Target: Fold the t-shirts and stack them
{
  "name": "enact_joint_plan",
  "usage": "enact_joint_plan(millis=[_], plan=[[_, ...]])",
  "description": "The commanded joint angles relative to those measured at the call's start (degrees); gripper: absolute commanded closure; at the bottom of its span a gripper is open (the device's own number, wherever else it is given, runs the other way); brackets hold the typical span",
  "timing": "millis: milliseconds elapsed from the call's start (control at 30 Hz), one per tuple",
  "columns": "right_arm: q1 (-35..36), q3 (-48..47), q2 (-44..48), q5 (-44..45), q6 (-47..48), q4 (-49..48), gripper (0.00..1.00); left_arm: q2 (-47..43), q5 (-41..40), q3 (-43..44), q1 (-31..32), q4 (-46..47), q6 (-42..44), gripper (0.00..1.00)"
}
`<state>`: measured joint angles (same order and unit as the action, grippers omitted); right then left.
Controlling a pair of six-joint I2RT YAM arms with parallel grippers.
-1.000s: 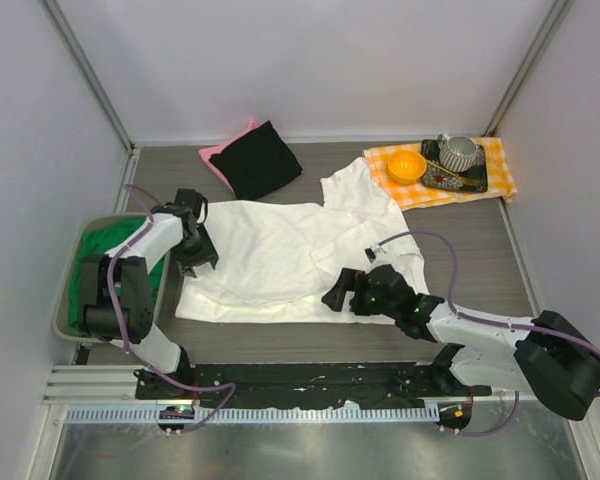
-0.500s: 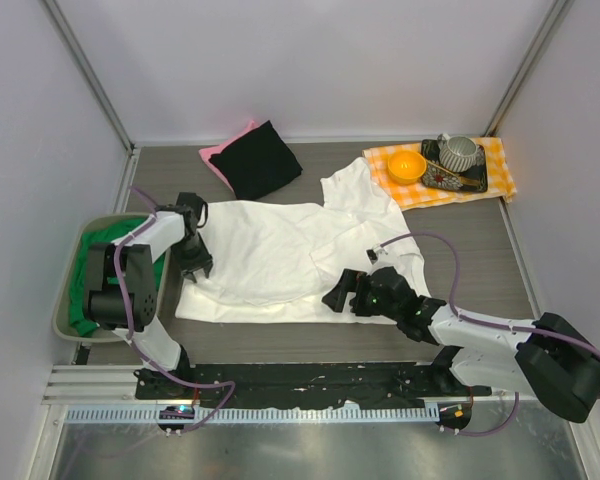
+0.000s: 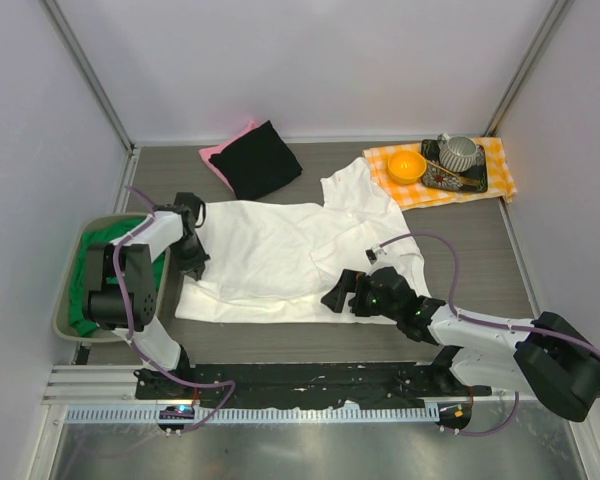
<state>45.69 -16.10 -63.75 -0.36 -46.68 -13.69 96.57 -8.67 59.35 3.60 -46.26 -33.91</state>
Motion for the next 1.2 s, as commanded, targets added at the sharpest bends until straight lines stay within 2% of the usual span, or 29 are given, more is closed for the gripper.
enact_joint_plan(millis=[0,233,533,567,600,667,700,733,900,933,1033,1167], plan=[[0.4,0.5,-0.4,-0.7,0.2,0.4,0.00,-2.2,-2.1,2.4,-1.2,-2.1,0.5,1.00],[0.4,0.5,-0.6,-0.6,0.4,0.6,0.00,-4.2,-2.8,4.6,-3.1,-4.2,1.4,1.00],[0.4,0.4,-0.5,-0.6,0.4,0.9,0.00,-5.1,-2.7,2.5,-3.4,-3.7,2.1,0.98],[0.4,0.4,-0.6,-0.5,0.4,0.9,0.00,-5.1,-2.6,2.4,-3.4,-3.9,2.1,0.93],[0.4,0.3,-0.6,-0.5,0.4,0.9,0.00,-5.5,-2.1,2.3,-3.4,-4.0,2.1,0.72],[0.4,-0.2,-0.4,-0.2,0.5,1.9,0.00,-6.3,-1.4,2.0,-3.4,-4.4,2.1,0.47],[0.4,-0.4,0.2,0.2,1.0,2.4,0.00,-7.8,-1.3,1.8,-3.4,-5.1,2.0,0.13],[0.4,-1.5,0.8,0.2,1.1,4.4,0.00,-8.8,-1.0,1.6,-3.4,-5.5,1.9,0.01],[0.4,-8.6,4.4,8.2,3.5,13.1,0.00,-20.8,0.1,-0.8,-3.2,-6.7,0.3,0.00],[0.4,-10.3,4.7,12.3,5.0,17.7,0.00,-24.5,0.8,-1.5,-3.2,-6.7,0.1,0.00],[-0.6,-16.7,2.8,17.6,7.0,23.9,0.00,-28.4,4.3,-2.1,-1.8,-7.4,-0.4,0.00],[-3.5,-21.6,0.3,18.6,6.6,27.9,0.00,-31.4,6.7,-5.2,2.8,-4.1,-3.8,0.00]])
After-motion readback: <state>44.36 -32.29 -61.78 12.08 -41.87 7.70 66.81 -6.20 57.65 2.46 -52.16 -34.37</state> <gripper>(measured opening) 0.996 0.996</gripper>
